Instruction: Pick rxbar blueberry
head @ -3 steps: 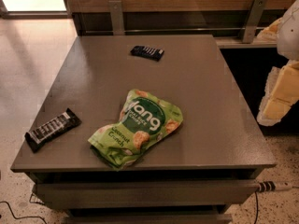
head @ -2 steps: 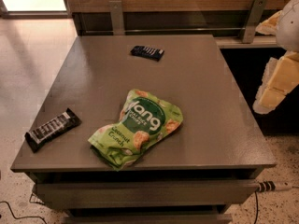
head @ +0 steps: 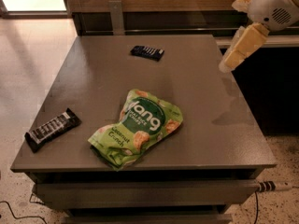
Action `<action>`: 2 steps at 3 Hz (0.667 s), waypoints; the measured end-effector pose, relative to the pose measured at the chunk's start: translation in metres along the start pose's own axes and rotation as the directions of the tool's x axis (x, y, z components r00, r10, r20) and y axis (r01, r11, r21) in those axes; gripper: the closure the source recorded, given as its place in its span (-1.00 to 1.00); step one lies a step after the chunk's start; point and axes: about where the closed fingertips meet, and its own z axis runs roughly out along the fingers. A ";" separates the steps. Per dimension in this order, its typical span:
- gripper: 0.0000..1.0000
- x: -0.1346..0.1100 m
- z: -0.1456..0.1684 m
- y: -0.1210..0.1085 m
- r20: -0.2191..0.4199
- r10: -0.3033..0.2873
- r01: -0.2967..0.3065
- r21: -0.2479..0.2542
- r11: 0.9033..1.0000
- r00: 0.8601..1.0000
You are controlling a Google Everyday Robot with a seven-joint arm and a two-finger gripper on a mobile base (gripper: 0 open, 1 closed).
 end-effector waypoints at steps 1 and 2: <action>-1.00 -0.028 0.030 -0.023 0.108 0.034 -0.036 0.021 0.999 0.994; -1.00 -0.037 0.089 -0.026 0.219 0.115 -0.110 -0.034 0.993 0.969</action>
Offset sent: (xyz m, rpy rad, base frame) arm 0.0897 0.0880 -0.0757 0.3694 0.0361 0.0005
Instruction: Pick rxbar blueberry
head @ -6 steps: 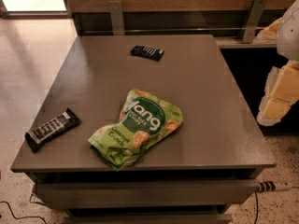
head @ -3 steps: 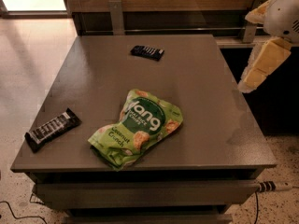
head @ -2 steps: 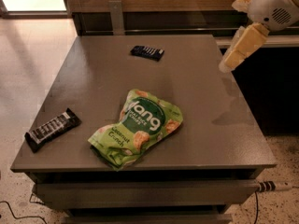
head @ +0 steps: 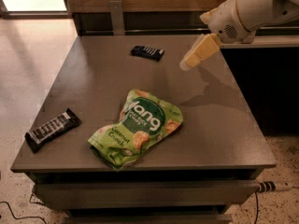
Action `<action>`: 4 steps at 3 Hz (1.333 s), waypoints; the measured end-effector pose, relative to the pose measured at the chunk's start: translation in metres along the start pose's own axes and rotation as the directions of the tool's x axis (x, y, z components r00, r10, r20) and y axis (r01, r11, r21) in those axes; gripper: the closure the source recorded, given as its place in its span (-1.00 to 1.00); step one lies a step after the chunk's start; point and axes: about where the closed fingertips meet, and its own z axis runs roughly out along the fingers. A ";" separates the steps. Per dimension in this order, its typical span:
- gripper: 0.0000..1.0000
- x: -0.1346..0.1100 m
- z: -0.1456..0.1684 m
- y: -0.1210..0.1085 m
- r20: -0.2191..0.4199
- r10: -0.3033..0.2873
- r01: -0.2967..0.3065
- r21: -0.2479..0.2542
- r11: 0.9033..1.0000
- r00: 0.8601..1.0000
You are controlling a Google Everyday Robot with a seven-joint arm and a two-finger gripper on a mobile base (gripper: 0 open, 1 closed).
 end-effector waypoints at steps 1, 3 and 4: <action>-1.00 0.009 0.029 -0.006 0.060 0.053 -0.052 -0.014 0.999 0.997; -1.00 0.020 0.034 -0.033 0.150 0.102 -0.100 -0.016 0.995 0.984; -1.00 0.019 0.056 -0.042 0.110 0.120 -0.121 -0.003 0.993 0.987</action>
Offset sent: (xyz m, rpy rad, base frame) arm 0.0663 -0.0316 -0.0198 0.2761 -0.0216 -0.0454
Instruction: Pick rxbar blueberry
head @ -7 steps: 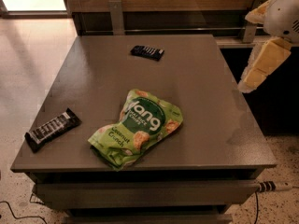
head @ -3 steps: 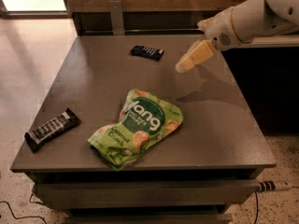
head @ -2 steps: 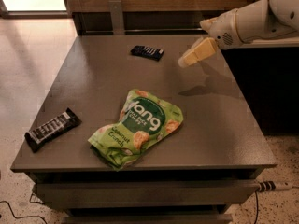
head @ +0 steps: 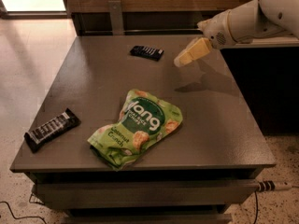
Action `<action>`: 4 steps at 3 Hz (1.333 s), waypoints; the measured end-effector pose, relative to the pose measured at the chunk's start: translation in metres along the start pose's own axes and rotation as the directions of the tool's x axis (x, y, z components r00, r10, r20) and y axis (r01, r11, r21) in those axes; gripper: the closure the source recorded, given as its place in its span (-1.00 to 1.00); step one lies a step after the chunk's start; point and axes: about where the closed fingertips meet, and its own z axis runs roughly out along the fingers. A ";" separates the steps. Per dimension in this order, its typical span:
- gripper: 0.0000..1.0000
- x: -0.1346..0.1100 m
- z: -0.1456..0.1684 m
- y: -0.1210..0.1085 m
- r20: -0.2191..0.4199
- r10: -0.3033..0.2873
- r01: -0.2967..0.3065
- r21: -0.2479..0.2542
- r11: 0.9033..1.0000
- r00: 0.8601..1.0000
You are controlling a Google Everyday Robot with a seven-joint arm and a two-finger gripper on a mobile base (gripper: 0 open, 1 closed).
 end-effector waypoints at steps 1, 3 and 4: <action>-1.00 0.003 0.044 -0.020 -0.065 0.036 -0.035 0.005 0.999 0.997; -1.00 0.019 0.106 -0.046 -0.084 0.102 -0.103 -0.014 0.995 0.991; -1.00 0.025 0.126 -0.051 -0.061 0.126 -0.129 -0.048 0.990 0.990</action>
Offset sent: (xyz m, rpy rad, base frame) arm 0.1069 0.0436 -0.0737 -0.0482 0.1374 -0.0770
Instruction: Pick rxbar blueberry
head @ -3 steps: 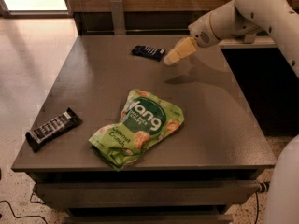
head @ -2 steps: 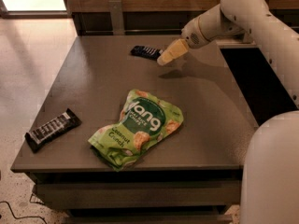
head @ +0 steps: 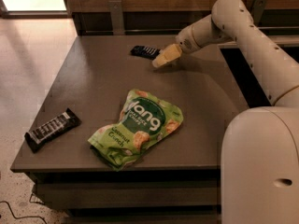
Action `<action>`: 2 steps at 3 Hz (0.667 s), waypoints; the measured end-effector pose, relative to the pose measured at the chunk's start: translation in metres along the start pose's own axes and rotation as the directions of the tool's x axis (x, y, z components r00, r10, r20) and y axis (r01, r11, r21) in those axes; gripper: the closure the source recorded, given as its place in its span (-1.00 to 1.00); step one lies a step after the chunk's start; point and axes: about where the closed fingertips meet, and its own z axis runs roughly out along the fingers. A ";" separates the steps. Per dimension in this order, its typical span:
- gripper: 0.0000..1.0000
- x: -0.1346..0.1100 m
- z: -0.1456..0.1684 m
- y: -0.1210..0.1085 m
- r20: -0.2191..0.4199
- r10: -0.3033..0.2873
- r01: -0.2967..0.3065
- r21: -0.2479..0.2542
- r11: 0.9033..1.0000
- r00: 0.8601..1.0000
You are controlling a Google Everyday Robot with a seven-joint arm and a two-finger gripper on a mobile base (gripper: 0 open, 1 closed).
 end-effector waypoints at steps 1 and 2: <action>-1.00 -0.002 0.022 0.001 0.019 0.005 -0.004 -0.058 0.998 1.000; -1.00 -0.006 0.041 0.009 0.053 0.003 0.004 -0.130 0.991 0.999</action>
Offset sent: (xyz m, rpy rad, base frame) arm 0.0278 0.0509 -0.0209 0.1652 0.0607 0.1907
